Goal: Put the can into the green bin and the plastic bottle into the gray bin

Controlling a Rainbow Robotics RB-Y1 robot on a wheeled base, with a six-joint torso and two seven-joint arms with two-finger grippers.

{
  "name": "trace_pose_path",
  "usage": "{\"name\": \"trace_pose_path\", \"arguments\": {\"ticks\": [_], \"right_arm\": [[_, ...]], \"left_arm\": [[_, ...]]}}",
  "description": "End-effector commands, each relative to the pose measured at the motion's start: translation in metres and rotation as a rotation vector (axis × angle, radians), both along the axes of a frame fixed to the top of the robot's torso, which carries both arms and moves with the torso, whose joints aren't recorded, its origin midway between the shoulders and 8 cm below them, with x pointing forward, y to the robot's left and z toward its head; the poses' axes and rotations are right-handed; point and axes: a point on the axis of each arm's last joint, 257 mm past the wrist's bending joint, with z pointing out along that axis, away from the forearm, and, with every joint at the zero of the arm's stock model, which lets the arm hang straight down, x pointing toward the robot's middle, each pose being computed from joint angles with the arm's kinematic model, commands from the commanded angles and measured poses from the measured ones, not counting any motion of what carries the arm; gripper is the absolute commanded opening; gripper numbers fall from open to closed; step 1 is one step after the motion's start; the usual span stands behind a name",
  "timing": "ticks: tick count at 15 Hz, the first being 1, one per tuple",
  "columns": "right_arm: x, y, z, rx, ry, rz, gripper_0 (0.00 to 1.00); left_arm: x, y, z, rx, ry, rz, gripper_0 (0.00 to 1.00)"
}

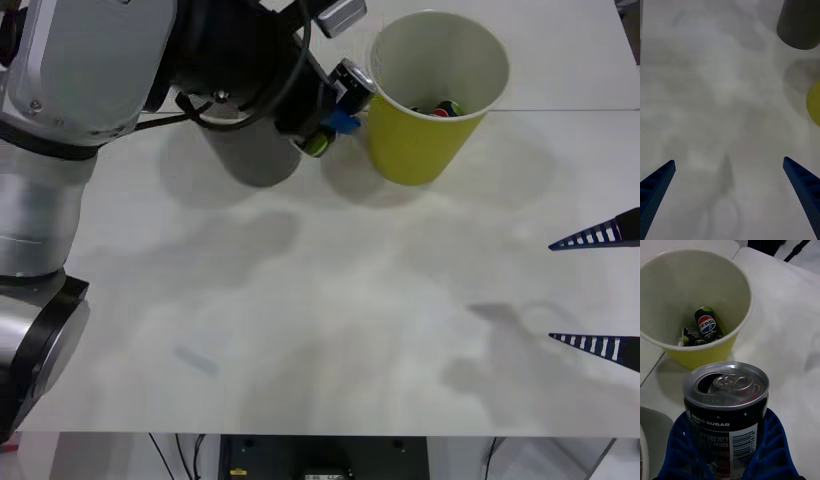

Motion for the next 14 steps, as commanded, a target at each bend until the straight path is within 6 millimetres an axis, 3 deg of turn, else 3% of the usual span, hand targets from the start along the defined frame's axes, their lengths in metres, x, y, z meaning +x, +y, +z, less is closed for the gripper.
{"name": "trace_pose_path", "arguments": {"ticks": [1,5,8,11,14], "right_arm": [[0.000,0.000,0.000,0.000,0.000,0.000,1.00],[0.000,0.000,0.000,0.000,0.000,0.000,1.00],[0.000,0.000,0.000,0.000,0.000,0.000,1.00],[0.000,0.000,0.000,0.000,0.000,0.000,1.00],[0.000,0.000,0.000,0.000,0.000,0.000,1.00]], "left_arm": [[0.016,-0.033,0.033,-0.007,0.018,-0.008,0.00],[0.037,-0.069,0.060,0.031,0.104,0.014,0.00],[0.057,-0.097,0.075,-0.049,0.087,0.043,0.00],[0.079,-0.114,0.081,-0.136,0.042,0.076,0.00],[0.090,-0.126,0.075,-0.144,-0.008,0.089,0.01]]}}
